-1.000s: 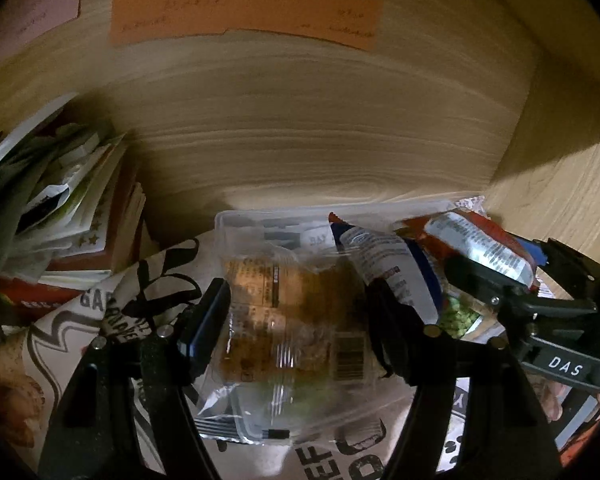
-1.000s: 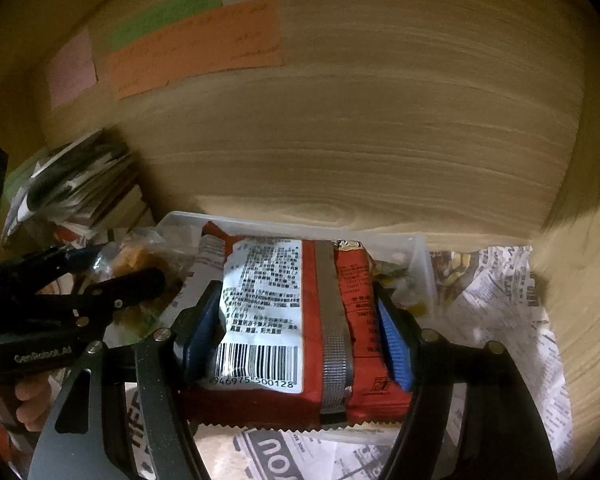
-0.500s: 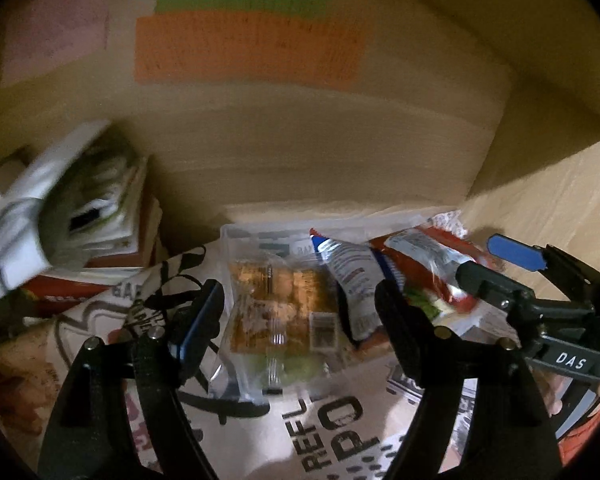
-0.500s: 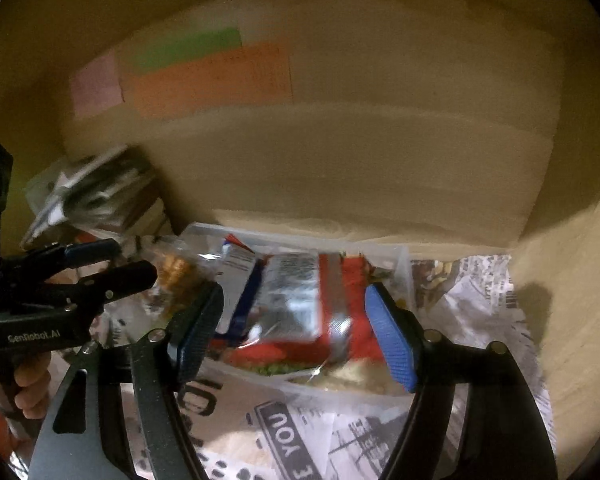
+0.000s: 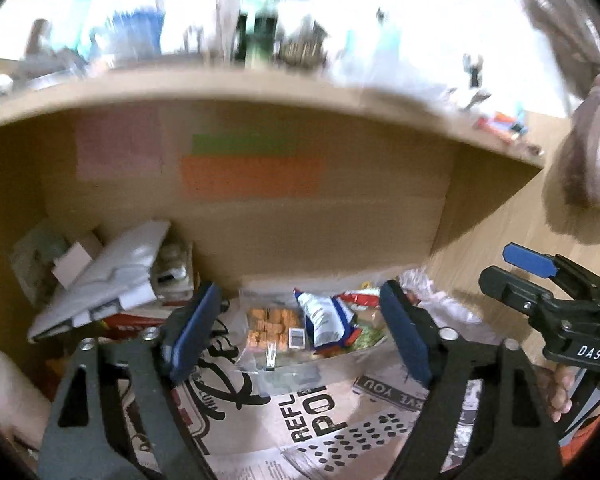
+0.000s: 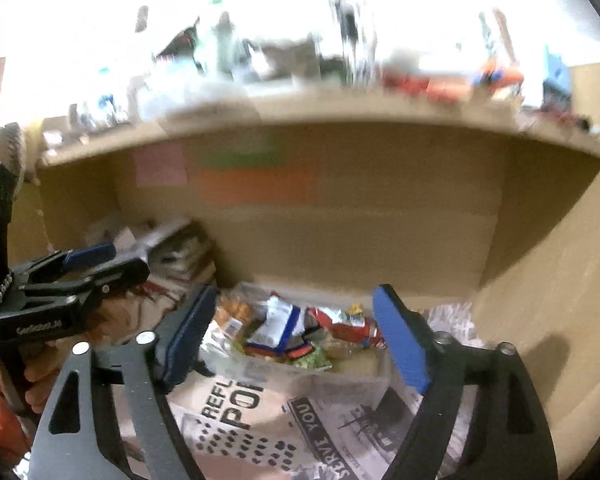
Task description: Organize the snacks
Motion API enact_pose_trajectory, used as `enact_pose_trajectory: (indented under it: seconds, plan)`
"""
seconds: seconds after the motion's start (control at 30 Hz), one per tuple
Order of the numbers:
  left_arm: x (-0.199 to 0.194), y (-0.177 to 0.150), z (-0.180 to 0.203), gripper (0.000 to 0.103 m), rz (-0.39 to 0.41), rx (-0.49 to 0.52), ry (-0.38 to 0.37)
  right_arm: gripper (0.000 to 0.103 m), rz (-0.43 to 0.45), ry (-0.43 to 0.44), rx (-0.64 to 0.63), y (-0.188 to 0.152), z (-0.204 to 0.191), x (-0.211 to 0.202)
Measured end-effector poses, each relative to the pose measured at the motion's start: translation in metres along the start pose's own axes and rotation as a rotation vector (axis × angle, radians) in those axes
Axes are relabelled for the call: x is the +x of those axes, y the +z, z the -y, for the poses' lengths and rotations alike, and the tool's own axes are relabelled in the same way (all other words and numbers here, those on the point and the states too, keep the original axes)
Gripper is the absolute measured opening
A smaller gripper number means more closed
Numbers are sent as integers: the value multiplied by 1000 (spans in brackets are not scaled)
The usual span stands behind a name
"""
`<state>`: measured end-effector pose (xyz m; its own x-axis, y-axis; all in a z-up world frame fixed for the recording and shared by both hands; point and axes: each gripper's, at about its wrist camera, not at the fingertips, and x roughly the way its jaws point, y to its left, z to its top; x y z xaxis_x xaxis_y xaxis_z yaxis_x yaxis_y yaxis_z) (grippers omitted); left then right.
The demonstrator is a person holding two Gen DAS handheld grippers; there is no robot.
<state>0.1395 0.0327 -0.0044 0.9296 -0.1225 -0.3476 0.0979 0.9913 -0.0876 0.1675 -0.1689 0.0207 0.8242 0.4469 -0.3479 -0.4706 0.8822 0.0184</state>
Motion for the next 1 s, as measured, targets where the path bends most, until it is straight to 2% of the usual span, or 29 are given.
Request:
enact_pose_trajectory:
  seconds: [0.13,0.23,0.3,0.57,1.0]
  plan:
    - [-33,2,8,91,69,13,13,84,53,12,6,4,-5,-27]
    - [-53,2,11,101,109,13,23,96,82,14,14,3,-8,-42]
    - [-64,1,14,101,132,20,36,101,96,8,11,2,-10,-50]
    - [-83,-5,20,103,159,37,54,103,110,1,7,-5,-17,-67]
    - [-87,-12,23,103,161,36,44,103,95,13,31,-10,-14,-67]
